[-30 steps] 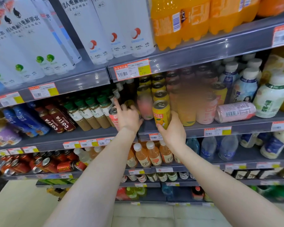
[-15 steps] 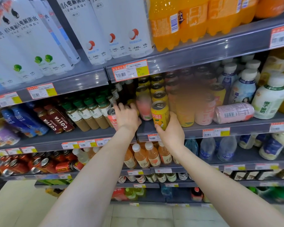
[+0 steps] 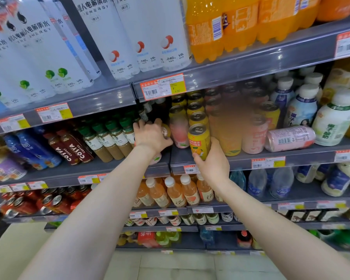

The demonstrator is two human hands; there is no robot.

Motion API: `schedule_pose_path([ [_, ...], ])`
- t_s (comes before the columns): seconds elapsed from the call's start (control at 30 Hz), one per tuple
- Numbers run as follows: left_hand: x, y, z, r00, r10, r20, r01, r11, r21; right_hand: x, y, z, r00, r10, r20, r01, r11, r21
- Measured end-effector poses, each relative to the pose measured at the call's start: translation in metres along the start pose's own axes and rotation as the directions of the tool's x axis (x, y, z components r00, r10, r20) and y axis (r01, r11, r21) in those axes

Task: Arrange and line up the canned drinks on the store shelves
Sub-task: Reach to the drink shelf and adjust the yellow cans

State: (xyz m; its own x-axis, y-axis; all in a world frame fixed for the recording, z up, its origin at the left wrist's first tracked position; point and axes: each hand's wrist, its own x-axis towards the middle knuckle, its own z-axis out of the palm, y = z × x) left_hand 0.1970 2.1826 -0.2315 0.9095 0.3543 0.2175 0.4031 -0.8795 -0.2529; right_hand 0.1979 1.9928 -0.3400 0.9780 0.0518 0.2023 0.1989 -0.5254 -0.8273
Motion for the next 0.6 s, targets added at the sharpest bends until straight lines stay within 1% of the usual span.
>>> schedule_pose_path([
  [0.23,0.018,-0.018,-0.023,0.986,0.045,0.158,-0.013,0.980,-0.197,0.002,0.006,0.005,1.000,-0.002,0.004,0.002,0.998,-0.064],
  [0.37,0.023,-0.022,-0.040,0.965,0.100,0.243,-0.036,0.965,-0.258,0.004,0.007,0.003,1.000,-0.029,0.013,0.029,0.997,-0.066],
  [0.5,0.032,-0.029,-0.056,0.921,0.208,0.328,-0.099,0.942,-0.320,0.005,0.007,0.003,1.000,-0.026,0.014,0.026,0.998,-0.051],
  [0.6,0.034,-0.030,-0.062,0.898,0.252,0.360,-0.132,0.936,-0.325,0.005,0.007,0.004,1.000,-0.022,0.020,0.023,0.998,-0.061],
])
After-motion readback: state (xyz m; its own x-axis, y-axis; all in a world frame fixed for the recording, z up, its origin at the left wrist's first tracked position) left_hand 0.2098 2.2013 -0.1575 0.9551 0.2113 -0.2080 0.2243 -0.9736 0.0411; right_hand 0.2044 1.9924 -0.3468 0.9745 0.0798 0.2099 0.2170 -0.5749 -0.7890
